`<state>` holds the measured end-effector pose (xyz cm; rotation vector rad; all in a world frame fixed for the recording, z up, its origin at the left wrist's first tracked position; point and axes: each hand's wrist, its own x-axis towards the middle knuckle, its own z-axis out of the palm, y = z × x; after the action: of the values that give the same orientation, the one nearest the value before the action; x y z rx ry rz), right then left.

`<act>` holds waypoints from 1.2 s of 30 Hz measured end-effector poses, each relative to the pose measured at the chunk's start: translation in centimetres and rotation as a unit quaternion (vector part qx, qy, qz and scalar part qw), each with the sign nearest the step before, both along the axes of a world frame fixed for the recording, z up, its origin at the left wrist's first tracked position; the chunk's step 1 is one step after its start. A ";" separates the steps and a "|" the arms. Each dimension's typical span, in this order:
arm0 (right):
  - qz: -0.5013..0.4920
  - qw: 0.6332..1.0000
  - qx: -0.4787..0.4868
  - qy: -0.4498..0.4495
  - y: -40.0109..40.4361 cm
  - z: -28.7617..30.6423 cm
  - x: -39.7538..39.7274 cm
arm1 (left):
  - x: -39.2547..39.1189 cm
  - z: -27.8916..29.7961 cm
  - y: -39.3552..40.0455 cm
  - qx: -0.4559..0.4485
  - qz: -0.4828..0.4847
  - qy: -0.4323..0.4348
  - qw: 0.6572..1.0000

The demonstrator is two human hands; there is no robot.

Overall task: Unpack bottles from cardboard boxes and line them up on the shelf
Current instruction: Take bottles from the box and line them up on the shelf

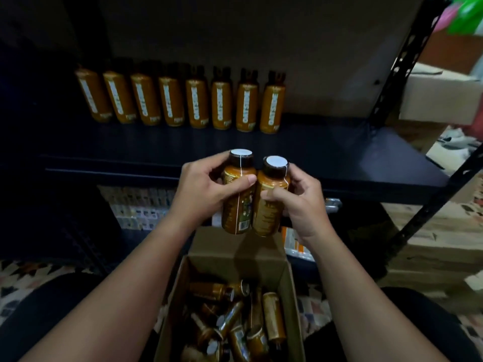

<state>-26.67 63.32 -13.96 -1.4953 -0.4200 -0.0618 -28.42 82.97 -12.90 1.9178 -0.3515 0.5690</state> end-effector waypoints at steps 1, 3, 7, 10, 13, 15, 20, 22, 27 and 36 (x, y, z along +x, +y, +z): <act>0.005 1.000 0.009 -0.021 0.1 1.2 0.6 | 0.7 1.2 0.0 -0.003 -0.001 -0.022 1.000; 0.017 0.999 0.029 -0.039 0.5 3.0 1.4 | 1.4 2.7 0.0 -0.020 0.005 -0.043 0.999; 0.022 0.995 0.090 -0.047 1.3 5.0 4.3 | 3.8 4.0 0.1 -0.047 0.035 -0.071 0.996; 0.029 0.991 0.130 -0.025 1.9 5.3 6.2 | 5.5 3.6 0.3 -0.076 0.046 -0.067 0.994; 0.035 0.989 0.140 -0.012 2.3 5.3 7.7 | 6.9 3.6 0.5 -0.107 0.047 -0.062 0.991; 0.041 0.990 0.134 -0.018 2.4 5.6 8.5 | 7.9 4.0 0.5 -0.116 0.039 -0.066 0.990; 0.043 0.994 0.096 -0.039 2.6 5.9 10.4 | 10.1 3.9 0.4 -0.121 0.010 -0.073 0.990; 0.031 0.995 0.082 -0.049 2.6 5.7 11.3 | 11.1 3.5 0.5 -0.130 0.006 -0.071 0.989; 0.009 0.998 0.017 -0.061 2.2 4.4 13.1 | 12.9 2.6 1.5 -0.114 0.016 -0.039 0.993; -0.014 0.998 -0.049 -0.040 1.9 2.9 13.8 | 12.8 2.6 4.2 -0.079 -0.100 0.141 0.982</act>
<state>-12.89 65.20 -11.02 -1.5990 -0.4731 -0.1253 -15.63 87.13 -10.34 1.7554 -0.3020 0.1808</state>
